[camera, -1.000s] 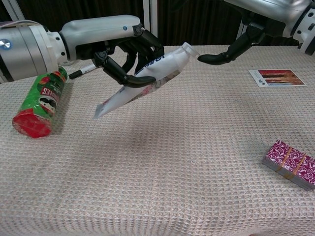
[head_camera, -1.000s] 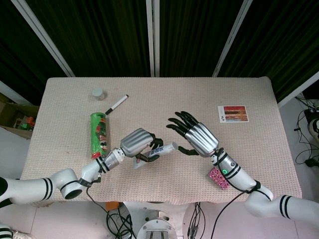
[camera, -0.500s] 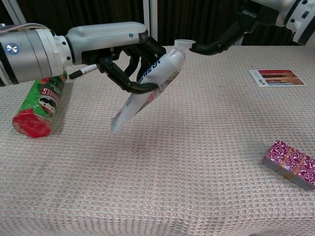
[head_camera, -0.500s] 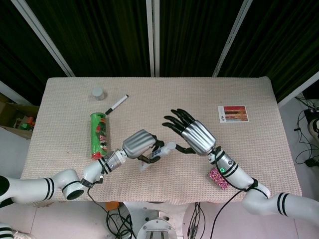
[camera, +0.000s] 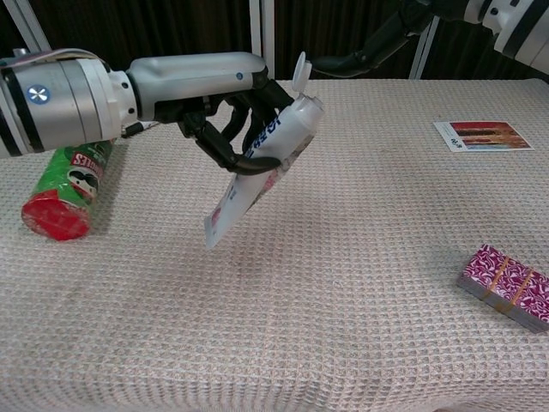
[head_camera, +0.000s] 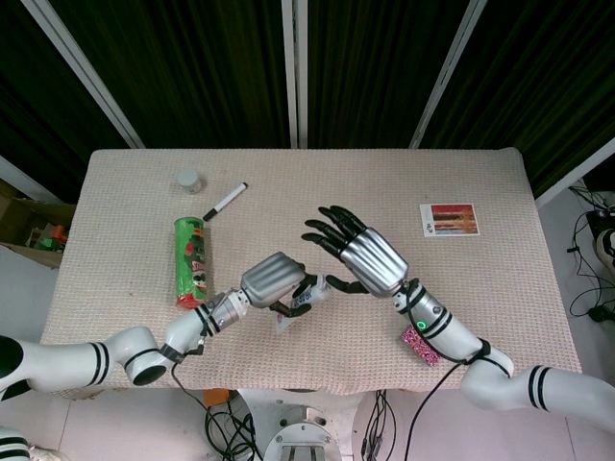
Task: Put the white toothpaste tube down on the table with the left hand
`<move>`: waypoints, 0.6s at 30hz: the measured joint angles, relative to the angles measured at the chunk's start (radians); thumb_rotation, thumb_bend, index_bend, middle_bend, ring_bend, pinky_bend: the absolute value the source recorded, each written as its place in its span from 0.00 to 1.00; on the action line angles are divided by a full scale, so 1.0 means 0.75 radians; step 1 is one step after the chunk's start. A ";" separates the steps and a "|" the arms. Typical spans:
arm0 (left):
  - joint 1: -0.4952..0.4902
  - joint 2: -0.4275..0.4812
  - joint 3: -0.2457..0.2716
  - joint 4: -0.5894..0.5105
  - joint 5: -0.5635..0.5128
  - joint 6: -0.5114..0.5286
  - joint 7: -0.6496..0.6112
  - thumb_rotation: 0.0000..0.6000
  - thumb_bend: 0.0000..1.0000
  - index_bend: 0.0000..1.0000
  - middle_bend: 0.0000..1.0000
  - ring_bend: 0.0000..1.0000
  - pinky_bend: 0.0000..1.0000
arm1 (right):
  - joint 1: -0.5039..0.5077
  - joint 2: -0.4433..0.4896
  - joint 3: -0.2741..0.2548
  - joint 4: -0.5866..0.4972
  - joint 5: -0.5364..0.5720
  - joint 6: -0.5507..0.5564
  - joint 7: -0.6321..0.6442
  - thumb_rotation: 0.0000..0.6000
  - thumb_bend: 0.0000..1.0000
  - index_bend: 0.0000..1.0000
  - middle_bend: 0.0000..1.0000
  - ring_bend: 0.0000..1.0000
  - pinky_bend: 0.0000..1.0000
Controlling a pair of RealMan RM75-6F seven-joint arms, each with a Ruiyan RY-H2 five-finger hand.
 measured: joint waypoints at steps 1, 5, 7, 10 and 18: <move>-0.001 0.000 -0.001 -0.002 -0.002 -0.002 0.004 0.82 0.75 0.60 0.67 0.56 0.64 | 0.003 -0.002 0.001 0.000 0.002 -0.001 -0.002 1.00 0.22 0.22 0.17 0.01 0.13; -0.001 -0.001 -0.002 -0.006 -0.014 -0.007 0.025 0.81 0.75 0.60 0.67 0.56 0.64 | 0.011 -0.008 0.002 0.003 0.013 -0.005 -0.009 1.00 0.22 0.22 0.17 0.01 0.13; 0.001 0.000 -0.001 -0.007 -0.021 -0.008 0.028 0.81 0.75 0.60 0.67 0.56 0.63 | 0.011 -0.006 0.000 0.003 0.015 -0.002 -0.010 1.00 0.22 0.22 0.17 0.01 0.13; 0.011 0.004 0.000 -0.004 -0.029 -0.001 0.031 0.80 0.75 0.60 0.67 0.56 0.63 | 0.000 0.005 -0.007 -0.002 0.013 0.015 -0.009 1.00 0.22 0.22 0.17 0.01 0.13; 0.044 0.028 0.011 0.029 -0.070 0.013 0.094 0.80 0.75 0.60 0.67 0.56 0.63 | -0.111 0.101 -0.062 -0.032 0.008 0.121 -0.020 1.00 0.22 0.22 0.17 0.01 0.13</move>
